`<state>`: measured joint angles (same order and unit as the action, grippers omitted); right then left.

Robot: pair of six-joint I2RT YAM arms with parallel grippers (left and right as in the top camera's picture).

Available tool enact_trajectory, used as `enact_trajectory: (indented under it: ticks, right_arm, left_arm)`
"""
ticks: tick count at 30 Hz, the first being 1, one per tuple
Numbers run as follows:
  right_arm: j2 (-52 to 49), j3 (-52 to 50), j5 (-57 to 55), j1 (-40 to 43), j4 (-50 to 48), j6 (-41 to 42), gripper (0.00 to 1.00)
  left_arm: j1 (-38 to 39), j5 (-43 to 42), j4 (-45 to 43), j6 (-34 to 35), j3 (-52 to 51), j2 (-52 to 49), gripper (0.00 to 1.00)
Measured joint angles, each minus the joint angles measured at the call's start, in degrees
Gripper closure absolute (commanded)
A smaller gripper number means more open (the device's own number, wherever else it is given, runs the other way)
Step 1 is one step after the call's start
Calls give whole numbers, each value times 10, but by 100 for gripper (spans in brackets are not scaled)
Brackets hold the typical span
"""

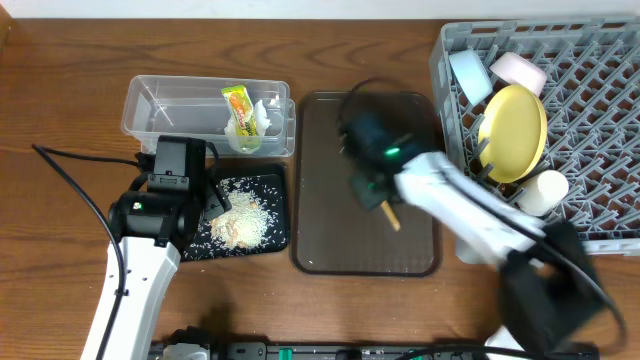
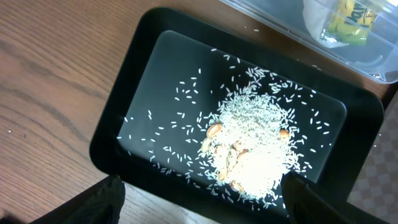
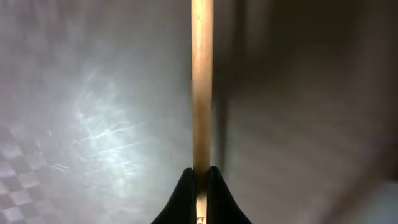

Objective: Sort waste into correct bins and load items into the dishwasher rack
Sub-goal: 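Grasp the second chopstick and place it into the rack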

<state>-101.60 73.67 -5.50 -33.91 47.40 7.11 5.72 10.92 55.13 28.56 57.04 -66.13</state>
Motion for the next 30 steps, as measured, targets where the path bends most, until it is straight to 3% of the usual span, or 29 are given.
enact_trajectory:
  ticks: [7,13,18,19,22,30]
  right_arm:
    - [125,16,-13,137,11,-27,99]
    - [126,16,-15,250,15,-44,99]
    - [111,16,0,285,15,-66,98]
    - [106,16,2,287,15,-69,96]
    - [90,16,12,287,16,-74,66]
    - [98,16,40,287,14,-75,60]
  left_arm:
    - [0,0,0,0,0,0,17]
    - [0,0,0,0,0,0,17]
    - [0,0,0,0,0,0,17]
    - [0,0,0,0,0,0,17]
    - [0,0,-1,0,0,0,17]
    - [0,-38,-54,-42,3,0,17]
